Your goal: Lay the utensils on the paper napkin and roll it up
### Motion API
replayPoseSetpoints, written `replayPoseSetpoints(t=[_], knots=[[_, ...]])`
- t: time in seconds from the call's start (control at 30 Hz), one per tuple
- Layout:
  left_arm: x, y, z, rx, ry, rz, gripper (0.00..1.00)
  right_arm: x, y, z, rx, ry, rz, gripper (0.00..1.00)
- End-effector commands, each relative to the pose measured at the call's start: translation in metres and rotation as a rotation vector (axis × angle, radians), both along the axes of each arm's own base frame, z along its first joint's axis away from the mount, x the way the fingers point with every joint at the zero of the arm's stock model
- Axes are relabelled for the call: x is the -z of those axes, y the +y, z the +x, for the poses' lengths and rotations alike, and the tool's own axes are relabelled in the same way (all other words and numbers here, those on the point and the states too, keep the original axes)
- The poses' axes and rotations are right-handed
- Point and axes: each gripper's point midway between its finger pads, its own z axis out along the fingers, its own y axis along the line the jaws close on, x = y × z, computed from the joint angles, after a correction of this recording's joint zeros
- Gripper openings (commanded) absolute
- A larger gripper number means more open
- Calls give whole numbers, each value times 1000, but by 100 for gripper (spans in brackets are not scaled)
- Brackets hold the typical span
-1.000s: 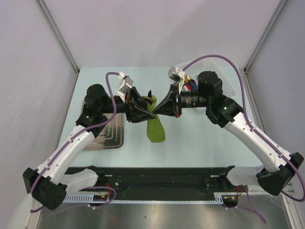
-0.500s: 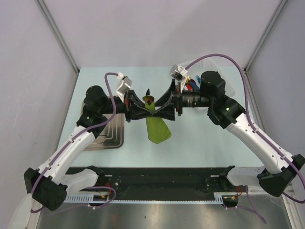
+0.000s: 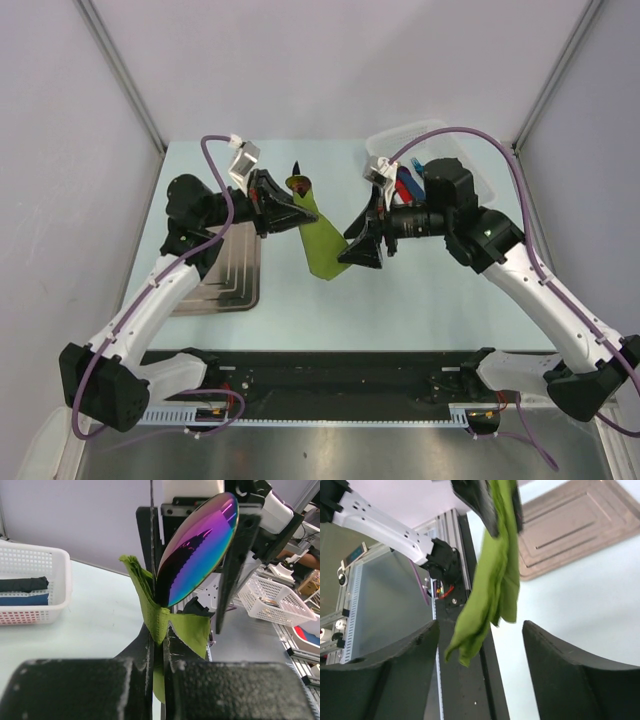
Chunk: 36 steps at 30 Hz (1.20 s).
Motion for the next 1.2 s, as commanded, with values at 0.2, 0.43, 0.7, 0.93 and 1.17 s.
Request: replayPoseSetpoints(t=[0.2,0.43,0.7,0.93,1.17], knots=[[-42,3,-11,27,-115,-71,0,17,-14,10,7,42,-47,37],[-51,3,-16,53,-117,-102,0,11,-7,13,-49,-3,-6,0],[-63,-4,-35,129,-84,-137,0,27,9,37,-64,-75,4,0],[-72,-15,-50,176,-79,-160,0,31,33,35,-118,-94,35,0],[-68,-17,-42,137,-80,-169,0,26,46,31,-108,-125,78,0]])
